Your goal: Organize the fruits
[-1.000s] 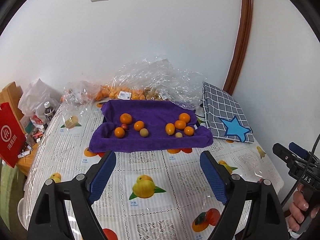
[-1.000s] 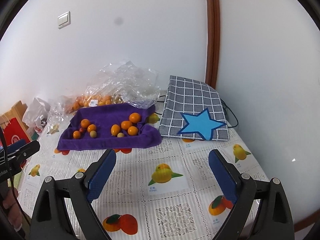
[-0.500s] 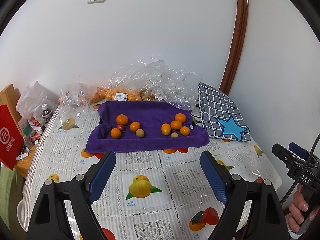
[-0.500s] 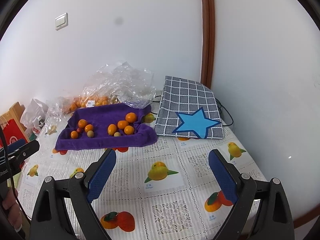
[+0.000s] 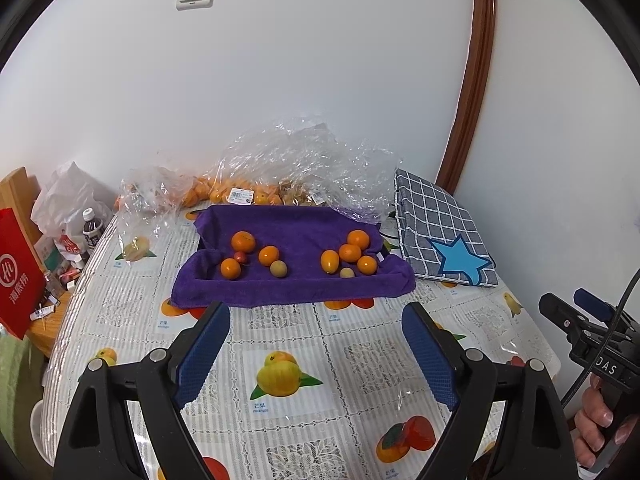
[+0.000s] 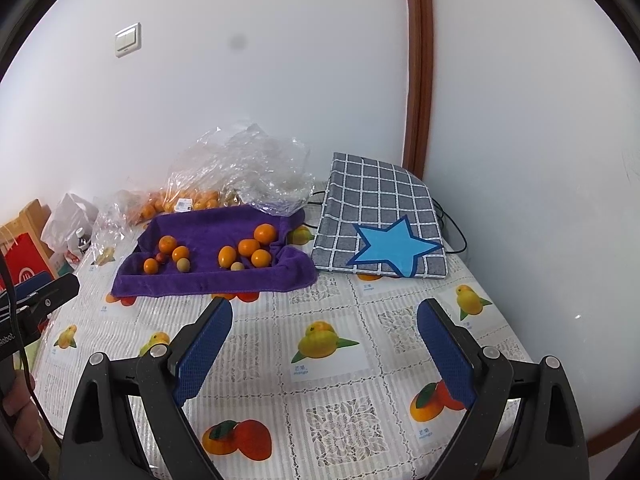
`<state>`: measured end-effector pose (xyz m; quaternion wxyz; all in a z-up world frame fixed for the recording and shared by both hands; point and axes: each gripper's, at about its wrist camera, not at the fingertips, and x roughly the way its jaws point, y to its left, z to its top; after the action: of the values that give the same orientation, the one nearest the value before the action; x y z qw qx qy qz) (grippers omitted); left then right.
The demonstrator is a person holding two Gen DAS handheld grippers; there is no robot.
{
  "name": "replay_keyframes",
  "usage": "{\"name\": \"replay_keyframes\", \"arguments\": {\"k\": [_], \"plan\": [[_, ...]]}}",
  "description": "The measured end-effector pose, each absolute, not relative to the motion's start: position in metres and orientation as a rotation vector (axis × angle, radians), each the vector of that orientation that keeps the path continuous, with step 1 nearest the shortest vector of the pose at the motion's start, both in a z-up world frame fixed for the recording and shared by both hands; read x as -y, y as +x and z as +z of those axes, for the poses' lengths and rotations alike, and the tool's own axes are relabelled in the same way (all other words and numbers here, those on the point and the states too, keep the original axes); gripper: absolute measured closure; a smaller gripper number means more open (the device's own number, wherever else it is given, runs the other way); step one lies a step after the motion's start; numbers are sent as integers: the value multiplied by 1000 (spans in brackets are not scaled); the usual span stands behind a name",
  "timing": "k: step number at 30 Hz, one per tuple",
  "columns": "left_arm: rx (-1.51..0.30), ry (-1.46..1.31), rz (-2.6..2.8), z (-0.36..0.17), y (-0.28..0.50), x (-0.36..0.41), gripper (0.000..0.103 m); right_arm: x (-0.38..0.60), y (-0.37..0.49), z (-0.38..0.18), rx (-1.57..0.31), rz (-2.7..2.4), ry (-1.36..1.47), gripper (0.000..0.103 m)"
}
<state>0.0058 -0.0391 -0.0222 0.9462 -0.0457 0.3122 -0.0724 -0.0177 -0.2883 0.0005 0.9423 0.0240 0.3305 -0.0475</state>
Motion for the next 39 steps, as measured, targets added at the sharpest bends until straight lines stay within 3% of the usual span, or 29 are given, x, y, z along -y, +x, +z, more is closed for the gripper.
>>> {"name": "replay_keyframes", "arguments": {"k": [39], "plan": [[-635, -92, -143, -23, 6, 38, 14, 285, -19, -1, -673, -85, 32, 10]]}}
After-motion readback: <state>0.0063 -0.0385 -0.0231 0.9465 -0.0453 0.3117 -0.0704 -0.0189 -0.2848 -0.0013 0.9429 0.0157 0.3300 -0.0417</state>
